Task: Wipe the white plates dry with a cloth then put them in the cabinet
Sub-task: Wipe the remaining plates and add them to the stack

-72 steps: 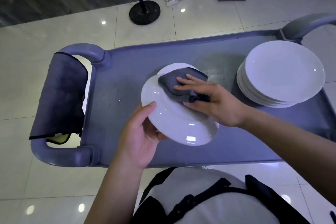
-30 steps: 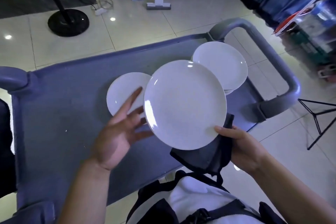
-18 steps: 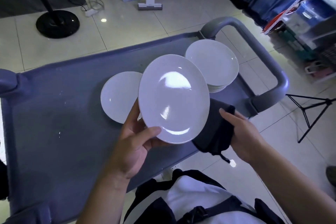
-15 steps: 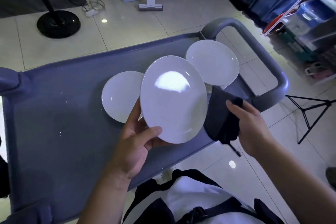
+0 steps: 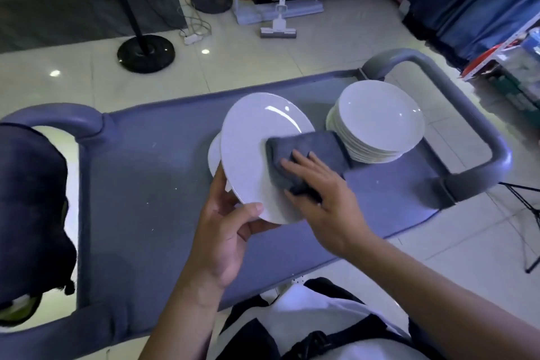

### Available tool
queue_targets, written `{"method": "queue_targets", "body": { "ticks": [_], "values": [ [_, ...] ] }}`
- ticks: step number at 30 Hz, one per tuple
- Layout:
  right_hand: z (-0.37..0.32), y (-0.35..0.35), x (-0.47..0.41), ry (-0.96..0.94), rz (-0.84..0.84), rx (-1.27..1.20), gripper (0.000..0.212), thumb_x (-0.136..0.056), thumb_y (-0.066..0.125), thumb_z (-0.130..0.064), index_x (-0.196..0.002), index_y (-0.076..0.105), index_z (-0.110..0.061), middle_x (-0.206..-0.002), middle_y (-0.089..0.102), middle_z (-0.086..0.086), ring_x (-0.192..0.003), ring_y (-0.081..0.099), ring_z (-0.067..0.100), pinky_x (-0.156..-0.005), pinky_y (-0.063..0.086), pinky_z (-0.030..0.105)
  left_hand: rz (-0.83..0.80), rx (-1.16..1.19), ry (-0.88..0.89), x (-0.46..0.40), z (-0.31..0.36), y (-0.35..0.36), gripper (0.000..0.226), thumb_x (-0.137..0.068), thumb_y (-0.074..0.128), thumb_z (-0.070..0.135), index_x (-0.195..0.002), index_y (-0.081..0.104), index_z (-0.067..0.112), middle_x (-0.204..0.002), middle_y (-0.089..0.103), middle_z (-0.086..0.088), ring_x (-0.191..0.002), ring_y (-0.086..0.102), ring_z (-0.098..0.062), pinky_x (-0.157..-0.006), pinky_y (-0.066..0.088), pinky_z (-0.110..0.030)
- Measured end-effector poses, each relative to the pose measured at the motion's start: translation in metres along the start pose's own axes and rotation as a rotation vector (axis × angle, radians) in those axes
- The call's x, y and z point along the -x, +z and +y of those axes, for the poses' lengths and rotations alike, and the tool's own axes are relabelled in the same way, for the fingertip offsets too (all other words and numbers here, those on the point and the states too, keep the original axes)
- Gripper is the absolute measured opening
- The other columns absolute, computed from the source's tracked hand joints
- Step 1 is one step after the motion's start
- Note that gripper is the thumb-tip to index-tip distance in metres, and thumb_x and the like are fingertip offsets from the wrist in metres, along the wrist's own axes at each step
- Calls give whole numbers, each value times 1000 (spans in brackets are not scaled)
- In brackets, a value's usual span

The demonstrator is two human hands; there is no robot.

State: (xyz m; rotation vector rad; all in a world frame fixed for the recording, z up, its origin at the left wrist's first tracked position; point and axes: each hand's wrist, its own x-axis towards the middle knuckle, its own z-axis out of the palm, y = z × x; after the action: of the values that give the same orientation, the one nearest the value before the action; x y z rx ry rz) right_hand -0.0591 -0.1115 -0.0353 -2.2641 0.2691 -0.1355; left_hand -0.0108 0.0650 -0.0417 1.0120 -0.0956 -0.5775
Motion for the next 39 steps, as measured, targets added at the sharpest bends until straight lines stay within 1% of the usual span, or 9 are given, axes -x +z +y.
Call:
{"method": "queue_targets", "body": {
  "ticks": [4, 6, 9, 14, 20, 27, 31, 34, 39],
  "values": [
    [-5, -2, 19, 49, -357, -265, 41, -97, 63, -16, -135, 63, -33, -145, 54, -18, -147, 28, -2, -117, 33, 40, 124, 36, 59, 1, 6, -35, 70, -76, 56, -8, -135, 59, 29, -120, 70, -5, -105, 68, -29, -75, 62, -49],
    [-12, -18, 14, 129, -443, -451, 39, -97, 61, -5, -128, 69, -27, -120, 71, -8, -126, 56, 6, -101, 44, 28, 155, 44, 66, 3, 9, -50, 71, -76, 55, -8, -139, 54, 24, -124, 68, -7, -109, 65, -32, -75, 61, -51],
    [-20, -37, -2, 293, -333, -612, 30, -87, 64, -17, -112, 77, -27, -99, 72, 20, -93, 65, 22, -83, 49, 33, 177, 46, 80, 5, 13, -63, 71, -77, 56, -7, -140, 53, 24, -125, 66, -4, -110, 65, -29, -74, 61, -48],
    [-30, -53, -34, 560, -33, -620, 14, -91, 68, -22, -99, 76, -13, -93, 76, 4, -91, 69, 25, -74, 56, 36, 128, -8, 79, 7, 21, -64, 74, -76, 58, -6, -142, 51, 26, -121, 69, 2, -108, 68, -21, -75, 62, -45],
    [-81, -53, -70, 362, 94, -533, 10, -94, 68, -20, -100, 76, -21, -82, 72, -10, -75, 68, 6, -70, 58, 33, 16, -140, 21, 9, 14, -48, 83, -73, 63, -6, -134, 60, 51, -121, 71, -2, -108, 68, -24, -77, 60, -46],
    [-114, -16, -54, 5, -308, -448, 24, -92, 69, -7, -115, 73, -10, -105, 69, 9, -98, 65, 12, -91, 51, 27, -27, -97, 8, 8, 16, -47, 81, -74, 66, -5, -142, 56, 38, -119, 70, -11, -109, 66, -36, -74, 61, -56],
    [-103, -2, -41, -157, -519, -245, 28, -88, 70, -13, -115, 74, -19, -111, 65, -2, -109, 60, 8, -99, 44, 23, -62, 14, 8, 15, 14, -52, 68, -82, 73, 22, -146, 51, 19, -139, 61, -16, -124, 61, -40, -85, 55, -69],
    [-86, 0, -30, -172, -664, -178, 30, -88, 71, -9, -116, 74, -18, -115, 62, 3, -109, 58, 4, -94, 41, 14, -32, 116, -4, 18, 14, -51, 84, -83, 77, 50, -150, 44, 11, -142, 59, -21, -121, 64, -38, -79, 60, -53],
    [-45, 1, -9, -164, -669, -117, 35, -88, 67, -1, -121, 72, -10, -117, 62, 6, -106, 59, 13, -92, 47, 24, 121, 108, 27, 14, 12, -57, 70, -78, 72, 17, -144, 53, 29, -124, 71, -4, -96, 71, -23, -61, 58, -32]
  ]
}}
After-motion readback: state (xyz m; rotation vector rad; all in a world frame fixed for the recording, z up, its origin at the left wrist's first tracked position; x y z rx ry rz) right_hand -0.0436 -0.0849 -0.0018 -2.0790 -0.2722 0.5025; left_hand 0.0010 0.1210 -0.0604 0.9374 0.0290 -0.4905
